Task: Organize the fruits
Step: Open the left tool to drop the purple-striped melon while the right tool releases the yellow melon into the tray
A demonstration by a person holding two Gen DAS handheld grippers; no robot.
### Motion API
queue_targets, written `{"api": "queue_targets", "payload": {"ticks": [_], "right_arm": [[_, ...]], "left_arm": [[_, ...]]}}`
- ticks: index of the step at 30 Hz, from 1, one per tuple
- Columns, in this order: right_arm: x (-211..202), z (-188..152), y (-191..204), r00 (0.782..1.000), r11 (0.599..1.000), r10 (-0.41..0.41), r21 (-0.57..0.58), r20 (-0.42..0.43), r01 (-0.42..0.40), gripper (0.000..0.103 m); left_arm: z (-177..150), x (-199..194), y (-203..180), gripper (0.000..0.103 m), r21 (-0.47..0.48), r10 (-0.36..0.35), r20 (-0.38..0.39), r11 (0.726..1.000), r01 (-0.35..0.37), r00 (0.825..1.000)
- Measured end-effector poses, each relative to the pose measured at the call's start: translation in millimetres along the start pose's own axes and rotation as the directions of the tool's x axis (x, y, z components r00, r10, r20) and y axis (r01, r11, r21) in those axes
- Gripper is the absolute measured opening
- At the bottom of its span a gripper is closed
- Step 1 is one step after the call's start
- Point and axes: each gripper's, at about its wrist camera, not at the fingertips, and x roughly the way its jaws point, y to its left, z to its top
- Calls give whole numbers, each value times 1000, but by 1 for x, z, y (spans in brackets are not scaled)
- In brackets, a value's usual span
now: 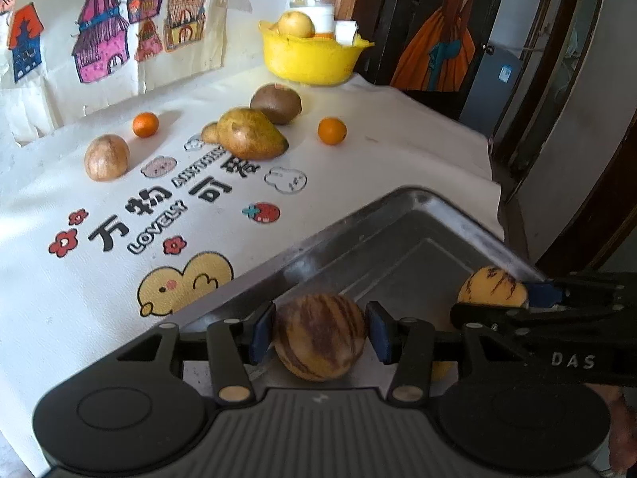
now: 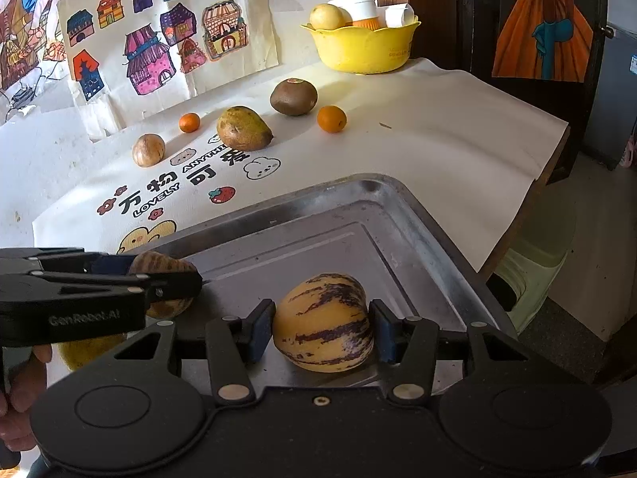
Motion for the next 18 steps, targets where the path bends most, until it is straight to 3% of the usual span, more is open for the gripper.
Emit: {"api": "queue_targets", "payload": {"ticks": [2,9,11,15,18], "right_arm": [[0,0,0,1000,1000,0,0,1,0,54],[-1,1,2,1000,1000,-1,-3,6,1,54],[-3,1,2,1000,1000,-5,-3,11,5,55],[-7,1,3,1000,1000,-10,-6,22,11,64],[-11,2,5,999,1000,-15,-10,33,15,78]], "left_arm": [[2,-5,-2,62,7,-2,20,1000,2,1000],[5,-7,-1,64,5,5,31,1000,-5,1000],[6,-8,1,69,-1,11,35,1000,-11,999],[7,-11,4,77,-17,17,51,1000,-16,999],[9,-14,7,82,-33,16,65,999,-14,998]]}}
